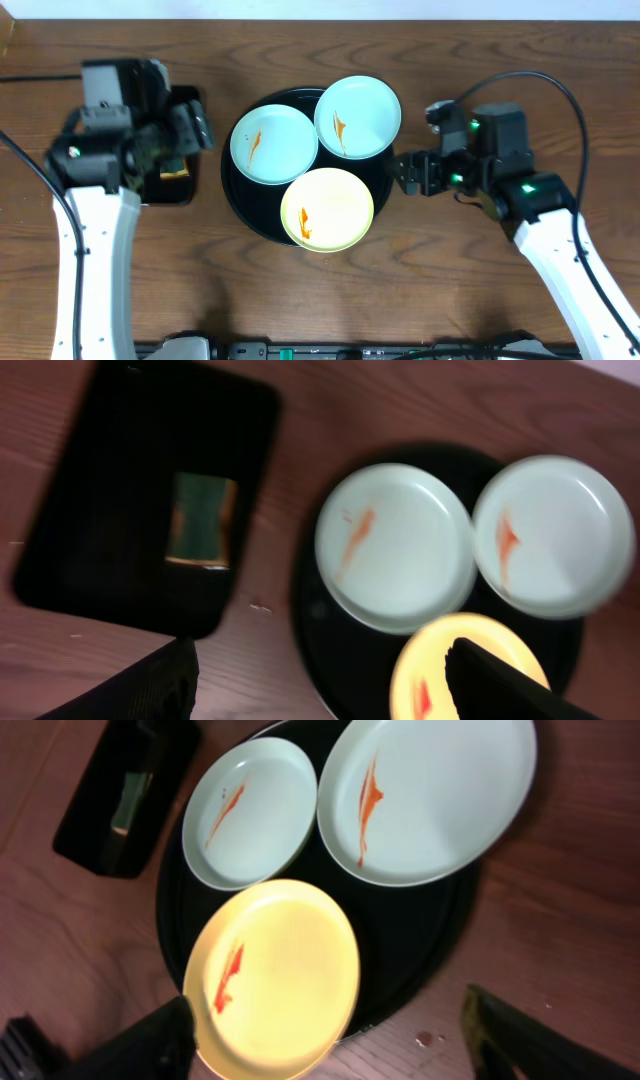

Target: Clean dirty plates on tray and stack at the side

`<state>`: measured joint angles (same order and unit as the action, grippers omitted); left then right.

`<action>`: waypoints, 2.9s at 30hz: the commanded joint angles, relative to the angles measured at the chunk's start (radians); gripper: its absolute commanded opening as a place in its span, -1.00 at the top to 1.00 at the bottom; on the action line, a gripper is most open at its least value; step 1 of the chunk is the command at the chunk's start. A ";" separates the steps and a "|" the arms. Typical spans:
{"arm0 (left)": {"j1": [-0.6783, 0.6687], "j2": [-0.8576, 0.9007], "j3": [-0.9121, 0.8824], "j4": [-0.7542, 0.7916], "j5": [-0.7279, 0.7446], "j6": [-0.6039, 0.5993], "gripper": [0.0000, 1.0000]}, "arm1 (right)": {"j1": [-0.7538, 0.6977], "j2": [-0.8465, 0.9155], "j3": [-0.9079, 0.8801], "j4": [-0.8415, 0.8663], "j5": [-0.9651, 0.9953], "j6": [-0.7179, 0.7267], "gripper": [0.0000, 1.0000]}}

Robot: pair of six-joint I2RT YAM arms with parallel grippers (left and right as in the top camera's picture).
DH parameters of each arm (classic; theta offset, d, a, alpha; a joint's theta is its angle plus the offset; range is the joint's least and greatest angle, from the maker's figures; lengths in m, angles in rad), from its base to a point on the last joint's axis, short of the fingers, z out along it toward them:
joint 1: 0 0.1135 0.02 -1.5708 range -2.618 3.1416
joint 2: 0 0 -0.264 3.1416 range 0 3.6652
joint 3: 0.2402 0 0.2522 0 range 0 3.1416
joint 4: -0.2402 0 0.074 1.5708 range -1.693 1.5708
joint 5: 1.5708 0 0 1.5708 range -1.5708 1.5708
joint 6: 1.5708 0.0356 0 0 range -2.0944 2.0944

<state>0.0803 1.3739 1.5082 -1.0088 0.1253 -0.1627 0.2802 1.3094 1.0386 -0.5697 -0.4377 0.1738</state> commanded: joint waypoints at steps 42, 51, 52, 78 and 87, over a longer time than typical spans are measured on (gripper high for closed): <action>0.187 0.635 0.040 0.204 -0.061 0.346 0.10 | 0.265 0.629 0.566 -0.026 0.184 0.255 -0.40; 0.187 0.706 0.040 0.235 -0.055 0.346 0.21 | 0.265 0.629 0.566 -0.028 0.195 0.255 -0.37; 0.187 0.711 0.040 0.240 -0.055 0.346 0.21 | 0.265 0.629 0.566 -0.028 0.195 0.256 -0.36; 0.187 0.725 -0.018 0.270 -0.055 0.299 0.43 | 0.295 0.657 0.566 -0.028 0.206 0.256 -0.28; 0.188 0.718 -0.018 0.262 -0.056 0.240 0.85 | 0.301 0.657 0.566 -0.033 0.206 0.268 -0.17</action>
<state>0.2630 2.0792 1.5036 -0.7353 0.0715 0.1074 0.5575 1.9560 1.5902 -0.6025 -0.2359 0.4355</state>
